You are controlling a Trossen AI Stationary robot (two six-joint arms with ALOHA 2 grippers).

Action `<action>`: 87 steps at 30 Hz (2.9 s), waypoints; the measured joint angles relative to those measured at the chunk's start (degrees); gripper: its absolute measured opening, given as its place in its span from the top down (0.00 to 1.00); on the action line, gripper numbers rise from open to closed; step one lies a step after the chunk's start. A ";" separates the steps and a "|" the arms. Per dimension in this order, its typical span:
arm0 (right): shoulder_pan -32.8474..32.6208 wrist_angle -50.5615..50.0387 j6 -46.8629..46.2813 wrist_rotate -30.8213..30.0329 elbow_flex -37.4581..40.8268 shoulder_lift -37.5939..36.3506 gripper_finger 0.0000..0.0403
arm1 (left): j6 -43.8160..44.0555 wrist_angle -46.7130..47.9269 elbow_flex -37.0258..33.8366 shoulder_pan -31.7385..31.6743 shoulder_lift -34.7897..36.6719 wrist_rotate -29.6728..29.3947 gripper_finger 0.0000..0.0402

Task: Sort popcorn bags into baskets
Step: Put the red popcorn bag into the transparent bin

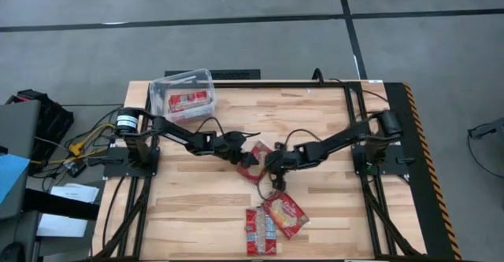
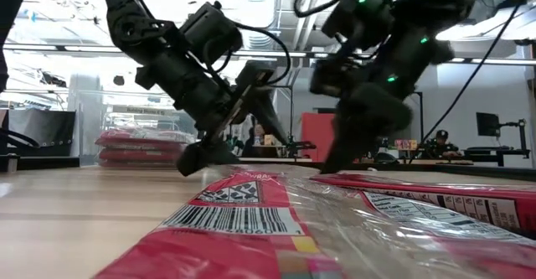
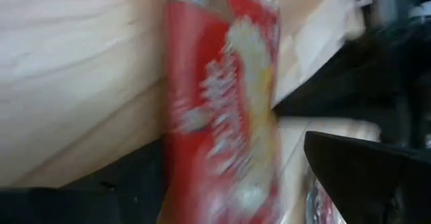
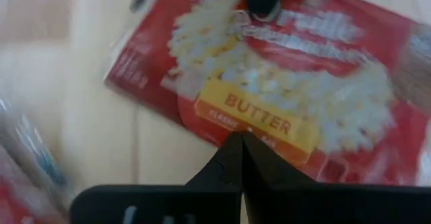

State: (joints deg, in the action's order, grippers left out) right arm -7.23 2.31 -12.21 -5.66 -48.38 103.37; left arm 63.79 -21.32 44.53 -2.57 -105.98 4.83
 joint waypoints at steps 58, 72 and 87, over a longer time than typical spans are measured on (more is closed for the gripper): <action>6.63 -42.54 6.26 -13.43 -3.64 -43.10 0.95 | -70.69 100.71 59.00 -51.68 20.54 -3.03 1.00; 6.41 -43.33 4.68 -12.23 -3.59 -39.39 0.91 | -89.68 101.63 47.21 -55.90 20.56 0.14 1.00; 6.26 -41.29 4.55 -12.21 -3.63 -38.38 0.92 | -100.69 93.41 35.76 -55.19 20.53 3.60 0.96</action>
State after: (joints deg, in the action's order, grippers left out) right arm -0.97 -38.98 -7.66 -17.87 -52.01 64.99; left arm -36.90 72.09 80.29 -57.76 -85.45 8.44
